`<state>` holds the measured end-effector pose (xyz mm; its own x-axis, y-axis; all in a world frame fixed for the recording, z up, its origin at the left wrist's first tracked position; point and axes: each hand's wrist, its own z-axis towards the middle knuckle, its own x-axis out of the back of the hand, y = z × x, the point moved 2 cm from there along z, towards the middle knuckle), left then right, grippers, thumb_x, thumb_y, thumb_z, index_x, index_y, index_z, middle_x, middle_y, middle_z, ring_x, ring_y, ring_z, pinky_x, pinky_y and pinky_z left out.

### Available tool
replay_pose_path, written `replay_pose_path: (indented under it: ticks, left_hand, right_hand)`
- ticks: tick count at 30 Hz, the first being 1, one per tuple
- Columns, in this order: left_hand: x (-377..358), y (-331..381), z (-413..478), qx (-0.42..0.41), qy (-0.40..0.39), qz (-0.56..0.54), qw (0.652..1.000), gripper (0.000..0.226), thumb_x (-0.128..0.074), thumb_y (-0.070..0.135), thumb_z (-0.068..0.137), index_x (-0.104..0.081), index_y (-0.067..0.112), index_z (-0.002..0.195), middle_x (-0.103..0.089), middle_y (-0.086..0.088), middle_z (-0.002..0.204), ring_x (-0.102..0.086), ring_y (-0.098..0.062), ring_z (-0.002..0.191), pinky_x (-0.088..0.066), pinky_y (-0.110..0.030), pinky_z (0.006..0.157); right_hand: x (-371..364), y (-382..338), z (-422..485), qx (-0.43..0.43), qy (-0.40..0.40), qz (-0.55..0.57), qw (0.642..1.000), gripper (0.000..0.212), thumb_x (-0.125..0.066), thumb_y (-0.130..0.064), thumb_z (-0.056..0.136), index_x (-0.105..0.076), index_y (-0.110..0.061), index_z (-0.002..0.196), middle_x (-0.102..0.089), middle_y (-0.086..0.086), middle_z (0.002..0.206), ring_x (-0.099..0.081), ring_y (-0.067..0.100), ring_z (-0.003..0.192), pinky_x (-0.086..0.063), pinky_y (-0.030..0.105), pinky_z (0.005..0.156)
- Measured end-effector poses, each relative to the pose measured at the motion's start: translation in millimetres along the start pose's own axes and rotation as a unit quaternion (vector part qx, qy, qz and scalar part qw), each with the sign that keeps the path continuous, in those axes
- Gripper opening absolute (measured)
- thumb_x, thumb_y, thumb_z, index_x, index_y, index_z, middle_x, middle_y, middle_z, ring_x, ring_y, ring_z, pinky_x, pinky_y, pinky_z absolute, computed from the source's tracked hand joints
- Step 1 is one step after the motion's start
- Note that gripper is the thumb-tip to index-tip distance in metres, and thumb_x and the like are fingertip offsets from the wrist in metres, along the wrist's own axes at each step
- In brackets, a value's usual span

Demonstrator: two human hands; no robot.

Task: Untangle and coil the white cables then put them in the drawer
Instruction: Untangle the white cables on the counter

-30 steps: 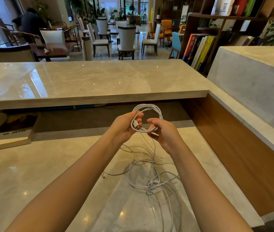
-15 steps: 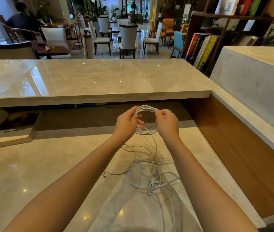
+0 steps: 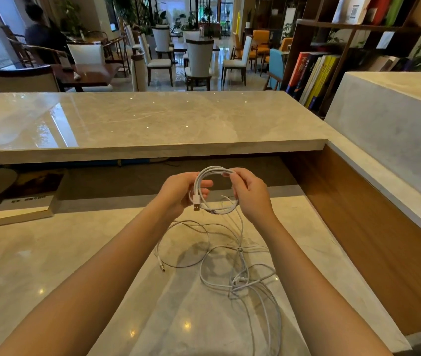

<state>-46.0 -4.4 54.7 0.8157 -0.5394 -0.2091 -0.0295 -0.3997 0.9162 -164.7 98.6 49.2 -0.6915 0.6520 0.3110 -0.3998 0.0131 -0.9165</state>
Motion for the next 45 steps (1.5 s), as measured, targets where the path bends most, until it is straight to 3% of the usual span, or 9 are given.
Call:
replay_pose_path:
  ticks: [4, 8, 11, 15, 20, 27, 33, 37, 45]
  left_hand:
    - [-8, -1, -4, -0.007, -0.086, -0.003, 0.996, 0.038, -0.042, 0.035, 0.098, -0.062, 0.004, 0.106, -0.066, -0.005, 0.074, -0.054, -0.010, 0.056, -0.048, -0.022, 0.056]
    - [-13, -1, -8, -0.078, -0.097, 0.138, 0.983, 0.020, -0.047, 0.017, 0.097, -0.063, 0.005, 0.099, -0.059, -0.002, 0.071, -0.049, -0.008, 0.057, -0.045, -0.021, 0.059]
    - [-13, 2, -9, -0.088, -0.114, 0.099, 0.985, 0.018, -0.043, 0.011, 0.097, -0.059, 0.003, 0.100, -0.059, -0.004, 0.072, -0.046, -0.008, 0.053, -0.042, -0.021, 0.056]
    - [-12, 4, -11, -0.077, -0.189, 0.008, 0.979, 0.021, -0.036, 0.007, 0.097, -0.056, 0.001, 0.099, -0.058, -0.005, 0.069, -0.040, -0.005, 0.043, -0.034, -0.019, 0.046]
    - [-9, -6, -8, -0.066, -0.195, -0.009, 0.978, 0.022, -0.034, 0.009, 0.099, -0.051, -0.001, 0.109, -0.057, -0.002, 0.065, -0.038, -0.005, 0.042, -0.032, -0.018, 0.044]
    - [-7, -5, -8, -0.080, -0.175, 0.033, 0.981, 0.026, -0.039, 0.011, 0.099, -0.052, 0.008, 0.122, -0.058, -0.003, 0.075, -0.043, -0.006, 0.052, -0.040, -0.018, 0.050]
    - [-5, -13, -8, -0.009, -0.201, -0.201, 0.959, 0.027, -0.040, 0.014, 0.097, -0.051, 0.009, 0.122, -0.057, -0.002, 0.073, -0.039, -0.004, 0.043, -0.033, -0.017, 0.044]
    - [-7, -17, -11, -0.023, -0.185, -0.148, 0.971, 0.030, -0.039, 0.016, 0.099, -0.049, 0.011, 0.127, -0.059, -0.001, 0.076, -0.038, -0.005, 0.046, -0.033, -0.018, 0.046]
    - [5, -17, -9, -0.055, -0.187, 0.023, 0.981, 0.028, -0.043, 0.020, 0.099, -0.055, 0.008, 0.121, -0.056, -0.001, 0.079, -0.038, -0.005, 0.050, -0.035, -0.017, 0.049]
  right_hand:
    - [-1, -2, -1, 0.026, 0.063, -0.071, 0.995, 0.024, -0.048, -0.024, 0.097, -0.065, -0.018, 0.112, -0.063, -0.008, 0.081, -0.054, 0.004, 0.066, -0.044, 0.018, 0.059]
    - [0, -1, -1, 0.004, 0.099, -0.128, 0.987, 0.026, -0.047, -0.027, 0.097, -0.064, -0.017, 0.113, -0.062, -0.007, 0.087, -0.056, 0.008, 0.074, -0.044, 0.021, 0.060]
    - [2, -2, 3, -0.040, 0.056, -0.143, 0.987, 0.025, -0.046, -0.031, 0.097, -0.065, -0.015, 0.100, -0.059, -0.004, 0.071, -0.052, 0.010, 0.063, -0.041, 0.025, 0.055]
    - [12, -6, 6, -0.175, -0.073, 0.031, 0.981, 0.028, -0.050, -0.027, 0.095, -0.071, -0.008, 0.090, -0.056, 0.002, 0.059, -0.045, 0.012, 0.054, -0.036, 0.025, 0.053]
    - [16, -3, -2, -0.230, -0.138, 0.054, 0.962, 0.031, -0.052, -0.029, 0.093, -0.075, -0.008, 0.088, -0.062, 0.005, 0.067, -0.042, 0.011, 0.057, -0.032, 0.024, 0.056]
    - [15, 1, -10, -0.321, -0.183, 0.366, 0.854, 0.032, -0.054, -0.024, 0.089, -0.068, -0.012, 0.063, -0.058, 0.000, 0.061, -0.045, 0.010, 0.053, -0.034, 0.025, 0.062]
    - [14, 1, -3, -0.179, -0.154, 0.093, 0.967, 0.021, -0.051, -0.030, 0.095, -0.066, -0.018, 0.103, -0.060, -0.002, 0.075, -0.056, 0.012, 0.073, -0.046, 0.025, 0.068]
    - [11, -3, -2, -0.011, -0.137, -0.029, 0.990, 0.039, -0.062, -0.024, 0.088, -0.050, -0.025, 0.125, -0.057, -0.010, 0.105, -0.058, 0.006, 0.091, -0.049, 0.015, 0.071]
    - [4, 0, 0, -0.064, -0.090, 0.105, 0.988, 0.017, -0.053, -0.014, 0.094, -0.067, -0.010, 0.103, -0.064, 0.002, 0.072, -0.054, 0.008, 0.054, -0.048, 0.019, 0.054]
